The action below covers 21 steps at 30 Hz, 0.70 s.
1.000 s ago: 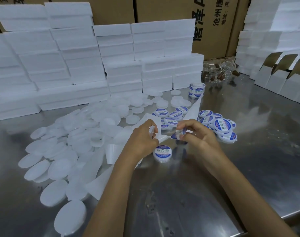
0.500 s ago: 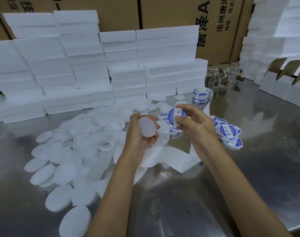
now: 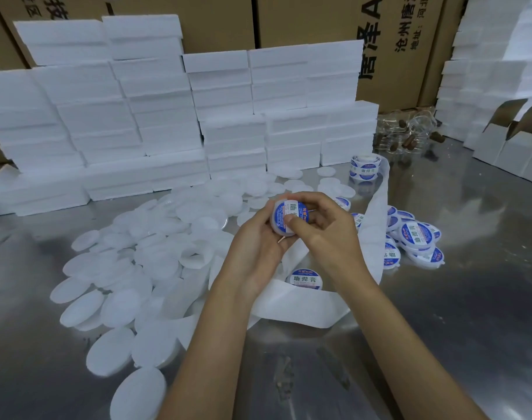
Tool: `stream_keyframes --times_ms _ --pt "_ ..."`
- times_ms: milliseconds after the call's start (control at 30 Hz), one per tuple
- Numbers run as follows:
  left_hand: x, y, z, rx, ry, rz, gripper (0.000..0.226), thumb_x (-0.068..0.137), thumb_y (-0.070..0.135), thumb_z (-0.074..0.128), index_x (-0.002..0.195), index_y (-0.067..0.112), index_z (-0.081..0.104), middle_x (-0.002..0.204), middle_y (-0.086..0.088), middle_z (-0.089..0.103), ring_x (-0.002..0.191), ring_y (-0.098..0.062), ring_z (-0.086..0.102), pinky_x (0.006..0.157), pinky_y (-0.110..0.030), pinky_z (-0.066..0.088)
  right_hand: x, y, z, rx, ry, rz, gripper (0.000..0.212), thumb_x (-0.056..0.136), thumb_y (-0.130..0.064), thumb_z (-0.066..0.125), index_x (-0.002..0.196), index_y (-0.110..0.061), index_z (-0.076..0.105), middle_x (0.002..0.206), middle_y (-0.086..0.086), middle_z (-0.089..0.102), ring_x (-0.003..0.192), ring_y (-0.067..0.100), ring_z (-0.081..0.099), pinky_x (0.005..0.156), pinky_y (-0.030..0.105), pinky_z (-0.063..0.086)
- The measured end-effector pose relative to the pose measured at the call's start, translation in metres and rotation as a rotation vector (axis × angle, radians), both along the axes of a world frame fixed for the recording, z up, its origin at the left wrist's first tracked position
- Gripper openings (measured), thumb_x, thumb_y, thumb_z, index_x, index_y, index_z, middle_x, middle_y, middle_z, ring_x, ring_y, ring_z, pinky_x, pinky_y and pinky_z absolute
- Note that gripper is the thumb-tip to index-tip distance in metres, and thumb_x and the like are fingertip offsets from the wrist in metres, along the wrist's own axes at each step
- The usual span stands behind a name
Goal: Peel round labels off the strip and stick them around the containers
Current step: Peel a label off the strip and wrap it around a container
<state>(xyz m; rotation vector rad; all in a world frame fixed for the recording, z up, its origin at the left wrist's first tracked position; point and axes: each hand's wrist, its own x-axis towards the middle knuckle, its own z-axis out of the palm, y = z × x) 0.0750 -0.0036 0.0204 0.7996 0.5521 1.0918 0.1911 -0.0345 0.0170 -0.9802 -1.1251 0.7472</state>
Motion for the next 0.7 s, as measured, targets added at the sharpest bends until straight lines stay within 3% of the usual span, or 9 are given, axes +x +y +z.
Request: stream_keyframes --times_ms 167,400,567,700 --pt "0.003 0.0 0.0 -0.001 0.026 0.024 0.039 0.107 0.023 0.041 0.134 -0.001 0.057 0.131 -0.021 0.064 0.109 -0.025 0.069 0.091 -0.031 0.059 0.0 0.001 -0.002 -0.004 -0.009 -0.019 0.028 0.084 0.008 0.068 0.106 -0.009 0.069 0.102 0.0 0.072 0.091 0.016 0.07 0.082 0.025 0.058" --pt "0.006 -0.003 0.0 0.018 0.053 0.025 0.042 0.108 0.025 0.038 0.135 0.0 0.057 0.132 -0.022 0.064 0.124 -0.032 0.061 0.101 -0.036 0.053 -0.003 -0.002 -0.003 0.047 -0.165 -0.12 0.033 0.085 -0.004 0.072 0.096 -0.034 0.063 0.094 -0.015 0.067 0.084 0.013 0.069 0.073 0.022 0.057" --pt "0.008 -0.004 -0.001 0.066 0.031 0.018 0.038 0.106 0.019 0.041 0.135 0.0 0.058 0.133 -0.02 0.064 0.125 -0.032 0.06 0.101 -0.035 0.053 -0.004 -0.003 -0.003 0.047 -0.188 -0.165 0.029 0.085 -0.005 0.071 0.102 -0.027 0.065 0.094 -0.019 0.064 0.084 0.019 0.068 0.076 0.03 0.056" --pt "0.011 -0.004 -0.002 0.152 0.092 0.043 0.038 0.1 0.003 0.04 0.132 0.002 0.061 0.126 -0.019 0.068 0.121 -0.029 0.064 0.099 -0.033 0.054 -0.004 -0.002 -0.005 0.061 -0.182 -0.188 0.029 0.084 -0.005 0.071 0.104 -0.025 0.066 0.097 -0.018 0.062 0.083 0.017 0.065 0.07 0.015 0.047"
